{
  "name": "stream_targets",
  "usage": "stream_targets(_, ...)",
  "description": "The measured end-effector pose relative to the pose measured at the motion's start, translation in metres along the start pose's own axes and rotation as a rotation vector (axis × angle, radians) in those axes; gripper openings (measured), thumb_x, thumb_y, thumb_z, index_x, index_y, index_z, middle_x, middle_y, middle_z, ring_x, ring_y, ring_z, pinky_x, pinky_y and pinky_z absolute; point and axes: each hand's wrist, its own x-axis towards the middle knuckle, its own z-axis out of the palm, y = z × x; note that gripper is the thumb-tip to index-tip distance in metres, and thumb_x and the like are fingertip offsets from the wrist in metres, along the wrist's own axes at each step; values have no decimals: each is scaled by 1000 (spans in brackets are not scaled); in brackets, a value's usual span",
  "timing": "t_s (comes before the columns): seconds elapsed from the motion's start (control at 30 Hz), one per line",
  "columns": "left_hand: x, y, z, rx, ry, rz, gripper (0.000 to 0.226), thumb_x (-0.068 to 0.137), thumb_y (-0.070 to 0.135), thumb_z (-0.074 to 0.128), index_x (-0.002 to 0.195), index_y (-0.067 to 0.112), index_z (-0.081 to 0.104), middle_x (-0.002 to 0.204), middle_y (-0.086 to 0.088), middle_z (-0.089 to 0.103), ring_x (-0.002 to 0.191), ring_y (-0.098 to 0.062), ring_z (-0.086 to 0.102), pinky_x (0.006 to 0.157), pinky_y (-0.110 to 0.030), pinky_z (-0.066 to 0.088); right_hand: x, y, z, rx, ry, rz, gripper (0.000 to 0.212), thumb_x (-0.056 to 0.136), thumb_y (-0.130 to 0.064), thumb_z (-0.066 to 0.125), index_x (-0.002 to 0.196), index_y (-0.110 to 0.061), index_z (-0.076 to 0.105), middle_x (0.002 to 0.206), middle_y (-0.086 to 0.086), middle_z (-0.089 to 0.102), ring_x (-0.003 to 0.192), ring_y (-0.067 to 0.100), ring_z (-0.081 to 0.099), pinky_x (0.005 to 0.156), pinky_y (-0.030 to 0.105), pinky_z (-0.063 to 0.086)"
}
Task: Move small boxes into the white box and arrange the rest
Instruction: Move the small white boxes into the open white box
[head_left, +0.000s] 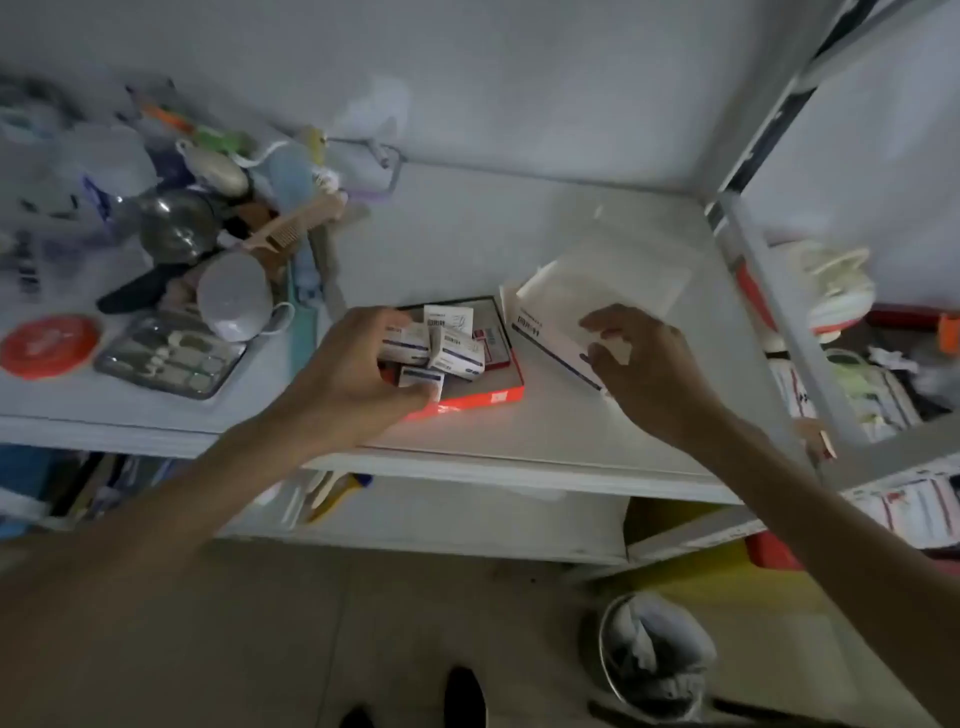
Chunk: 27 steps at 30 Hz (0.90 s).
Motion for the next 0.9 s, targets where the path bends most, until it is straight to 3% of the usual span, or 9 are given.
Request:
stream_targets(0.13, 20, 1, 17, 39, 128, -7, 71, 61, 46, 82, 121, 22, 51, 121, -1, 53, 115, -18, 50, 96, -43, 48, 20, 5, 20, 3, 23, 19, 27, 86, -11, 53, 111, -13, 65, 111, 8, 67, 102, 22, 61, 82, 21, 40)
stream_targets(0.27, 31, 7, 28, 105, 133, -74, 86, 63, 58, 77, 132, 21, 41, 137, -2, 45, 126, -20, 40, 100, -44, 41, 36, 0, 27, -22, 37, 24, 29, 90, -21, 51, 114, -12, 63, 110, 5, 68, 98, 19, 57, 76, 20, 28)
stream_targets(0.43, 24, -2, 31, 165, 6, -24, 111, 47, 80, 64, 138, 27, 30, 140, 0, 36, 131, -21, 30, 101, -53, 41, 36, -3, 30, -66, -69, -11, 30, 91, -18, 50, 118, -13, 60, 111, 9, 68, 98, 27, 63, 83, 41, 53)
stream_targets(0.57, 17, -12, 29, 140, 14, 13, 123, 41, 70, 75, 142, 24, 23, 141, -2, 29, 133, -20, 26, 104, -52, 40, 26, 4, 18, -154, -145, -35, 28, 88, -7, 48, 110, -12, 64, 112, 16, 67, 98, 36, 62, 82, 48, 54)
stream_targets(0.7, 15, -25, 36, -81, 170, -166, 149, 32, 54, 92, 147, 25, 1, 148, -10, 22, 136, -28, 31, 111, -49, 33, 15, 16, -1, -235, -173, -96, 32, 85, -4, 50, 107, -19, 68, 112, 11, 67, 98, 34, 61, 82, 44, 54)
stream_targets(0.77, 18, -38, 40, -240, 168, -191, 140, 28, 55, 93, 142, 33, 13, 141, -10, 39, 129, -28, 45, 103, -52, 43, 11, 21, -10, -233, -177, -85, 33, 85, -1, 51, 105, -19, 70, 110, 6, 66, 97, 30, 59, 83, 39, 52)
stream_targets(0.83, 22, -54, 42, -320, 98, -157, 122, 32, 52, 96, 134, 24, 34, 126, -5, 60, 115, -27, 60, 90, -50, 54, 5, 24, -16, -189, -172, -101, 33, 86, 5, 52, 105, -15, 70, 108, -4, 58, 100, 21, 54, 88, 26, 44)
stream_targets(0.9, 26, -53, 38, -271, 64, -94, 99, 41, 46, 96, 125, 19, 51, 116, -1, 68, 108, -18, 65, 86, -43, 57, -3, 25, -20, -131, -176, -114, 33, 87, 8, 52, 109, -10, 68, 108, -7, 51, 101, 14, 48, 90, 18, 37)
